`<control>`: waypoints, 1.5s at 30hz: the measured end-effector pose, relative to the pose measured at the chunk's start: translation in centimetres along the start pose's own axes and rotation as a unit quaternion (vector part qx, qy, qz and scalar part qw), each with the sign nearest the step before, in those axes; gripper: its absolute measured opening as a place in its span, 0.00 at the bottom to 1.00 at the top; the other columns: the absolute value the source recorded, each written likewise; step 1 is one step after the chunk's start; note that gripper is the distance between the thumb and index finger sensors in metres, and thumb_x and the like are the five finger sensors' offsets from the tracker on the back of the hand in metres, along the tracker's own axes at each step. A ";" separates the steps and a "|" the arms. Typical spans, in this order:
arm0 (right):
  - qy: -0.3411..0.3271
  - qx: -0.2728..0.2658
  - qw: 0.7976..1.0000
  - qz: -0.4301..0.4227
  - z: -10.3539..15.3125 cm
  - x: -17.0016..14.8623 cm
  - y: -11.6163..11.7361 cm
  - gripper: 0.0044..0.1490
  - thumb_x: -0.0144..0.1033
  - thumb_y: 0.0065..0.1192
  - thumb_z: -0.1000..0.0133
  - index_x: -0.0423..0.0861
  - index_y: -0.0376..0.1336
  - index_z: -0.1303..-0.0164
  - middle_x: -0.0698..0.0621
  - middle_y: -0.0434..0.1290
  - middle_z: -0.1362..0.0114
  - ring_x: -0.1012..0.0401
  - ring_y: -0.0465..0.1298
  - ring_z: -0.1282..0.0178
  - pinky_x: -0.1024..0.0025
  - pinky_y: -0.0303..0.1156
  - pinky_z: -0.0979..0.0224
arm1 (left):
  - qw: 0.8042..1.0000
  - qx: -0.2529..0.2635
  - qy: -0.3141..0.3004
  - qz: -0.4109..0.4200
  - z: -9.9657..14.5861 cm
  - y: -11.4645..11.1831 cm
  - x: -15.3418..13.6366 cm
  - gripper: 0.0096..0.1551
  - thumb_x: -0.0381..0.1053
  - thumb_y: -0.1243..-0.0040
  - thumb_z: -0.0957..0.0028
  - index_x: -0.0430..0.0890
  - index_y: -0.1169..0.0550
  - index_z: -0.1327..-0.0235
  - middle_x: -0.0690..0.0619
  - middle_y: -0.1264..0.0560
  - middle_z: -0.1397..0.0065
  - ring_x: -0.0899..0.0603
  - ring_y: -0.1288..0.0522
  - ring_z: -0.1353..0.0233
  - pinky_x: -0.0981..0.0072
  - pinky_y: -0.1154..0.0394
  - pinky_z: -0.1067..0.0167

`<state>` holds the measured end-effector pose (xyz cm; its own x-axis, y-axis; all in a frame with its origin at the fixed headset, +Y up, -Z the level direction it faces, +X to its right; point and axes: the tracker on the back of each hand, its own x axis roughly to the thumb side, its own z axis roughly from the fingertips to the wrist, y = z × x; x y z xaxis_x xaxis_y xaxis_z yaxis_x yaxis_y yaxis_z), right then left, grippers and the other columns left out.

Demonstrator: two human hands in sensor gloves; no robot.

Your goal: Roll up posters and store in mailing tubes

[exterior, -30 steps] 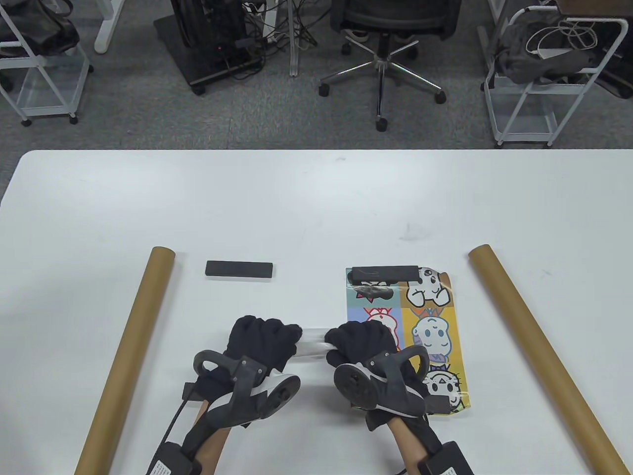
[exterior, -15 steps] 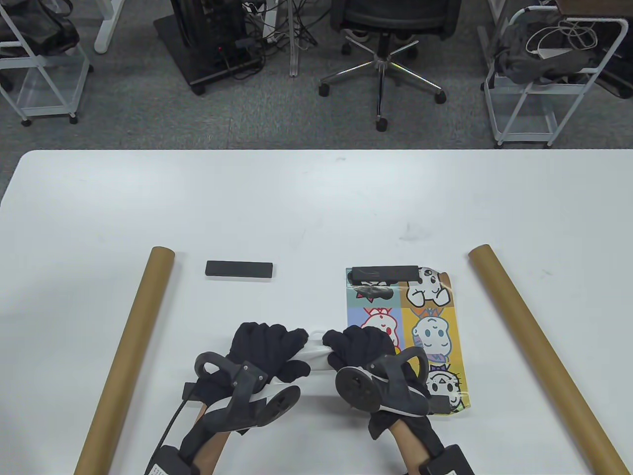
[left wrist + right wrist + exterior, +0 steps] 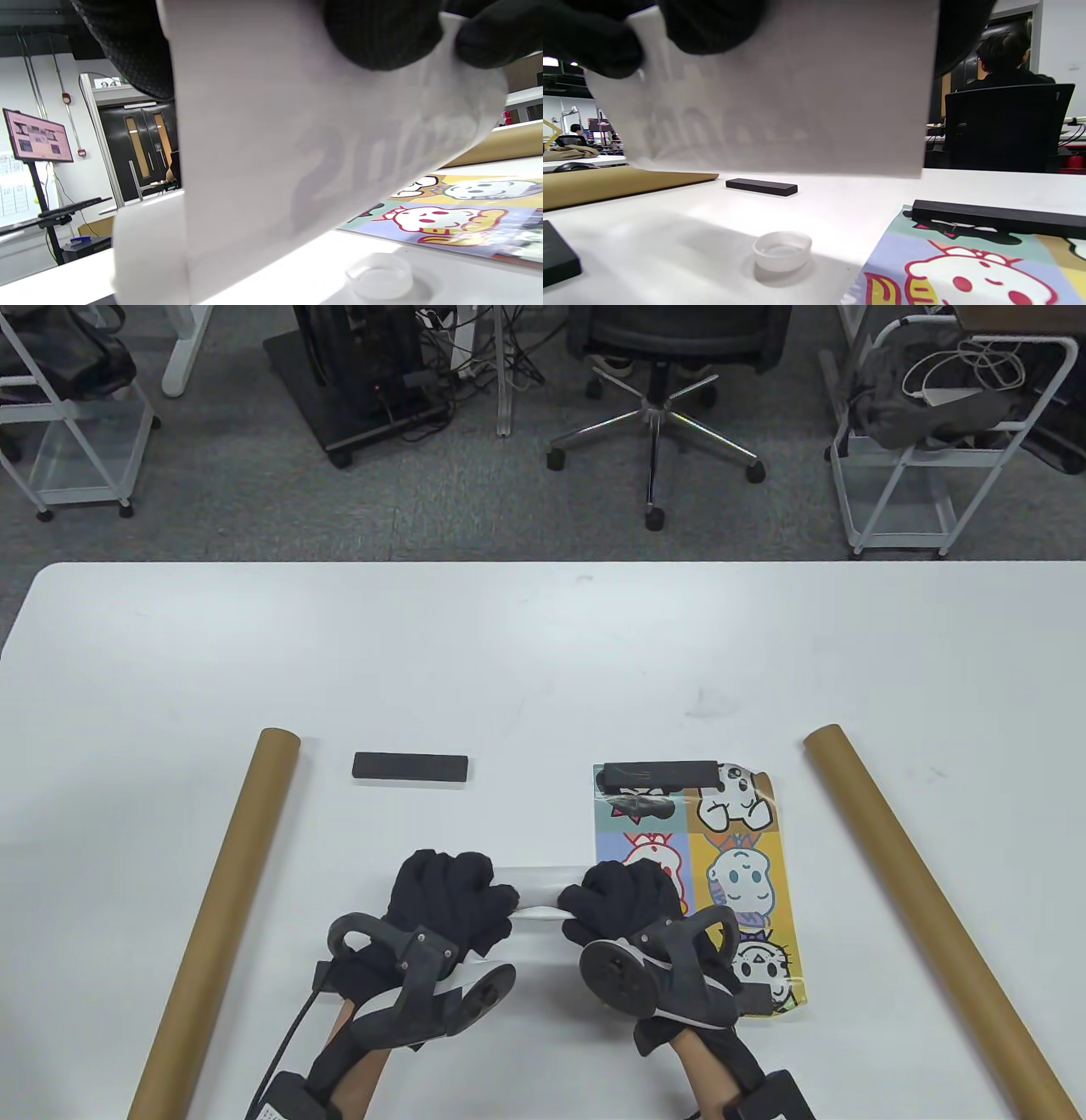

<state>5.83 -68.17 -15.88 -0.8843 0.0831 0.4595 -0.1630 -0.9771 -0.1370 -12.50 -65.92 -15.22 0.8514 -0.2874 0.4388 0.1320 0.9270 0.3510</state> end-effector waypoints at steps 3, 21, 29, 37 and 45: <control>0.006 -0.003 1.000 0.019 0.1 0.1 -0.2 0.27 0.42 0.53 0.48 0.50 0.68 0.40 0.44 0.69 0.35 0.46 0.74 0.43 0.34 0.65 0.27 | 1.000 0.005 0.006 -0.011 0.0 0.1 0.2 0.23 0.59 0.47 0.51 0.65 0.20 0.42 0.61 0.22 0.34 0.52 0.17 0.41 0.49 0.24 0.26; 0.001 0.022 1.000 0.001 -0.1 0.1 0.1 0.28 0.33 0.44 0.42 0.44 0.59 0.31 0.47 0.74 0.43 0.49 0.76 0.52 0.35 0.67 0.28 | 1.000 -0.005 0.001 0.006 0.0 -0.1 -0.3 0.26 0.57 0.63 0.45 0.59 0.27 0.37 0.63 0.20 0.49 0.53 0.20 0.55 0.48 0.24 0.29; -0.008 0.025 0.999 0.032 -0.1 0.4 0.0 0.33 0.50 0.61 0.50 0.49 0.61 0.36 0.54 0.73 0.50 0.54 0.75 0.57 0.39 0.71 0.30 | 0.998 -0.019 -0.009 -0.056 0.0 -0.1 0.4 0.22 0.66 0.36 0.62 0.65 0.24 0.54 0.68 0.20 0.57 0.55 0.19 0.58 0.51 0.21 0.30; -0.005 0.010 0.999 0.045 0.1 0.6 0.3 0.26 0.45 0.57 0.47 0.51 0.68 0.40 0.49 0.74 0.39 0.48 0.77 0.46 0.35 0.67 0.27 | 0.998 -0.011 -0.006 -0.070 0.3 -0.1 0.7 0.21 0.63 0.45 0.52 0.66 0.22 0.45 0.60 0.24 0.33 0.49 0.20 0.38 0.46 0.27 0.25; 0.014 0.012 0.999 0.045 0.1 0.4 0.2 0.29 0.44 0.56 0.49 0.49 0.67 0.38 0.50 0.73 0.43 0.51 0.76 0.51 0.38 0.68 0.28 | 1.000 -0.005 -0.001 -0.030 0.1 -0.1 0.8 0.34 0.61 0.44 0.53 0.61 0.30 0.29 0.66 0.21 0.42 0.55 0.18 0.47 0.51 0.22 0.28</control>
<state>5.50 -68.34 -15.67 -0.9071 0.0004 0.4209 -0.0728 -0.9851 -0.1559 -11.90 -66.25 -14.80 0.8413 -0.3422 0.4184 0.1871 0.9106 0.3685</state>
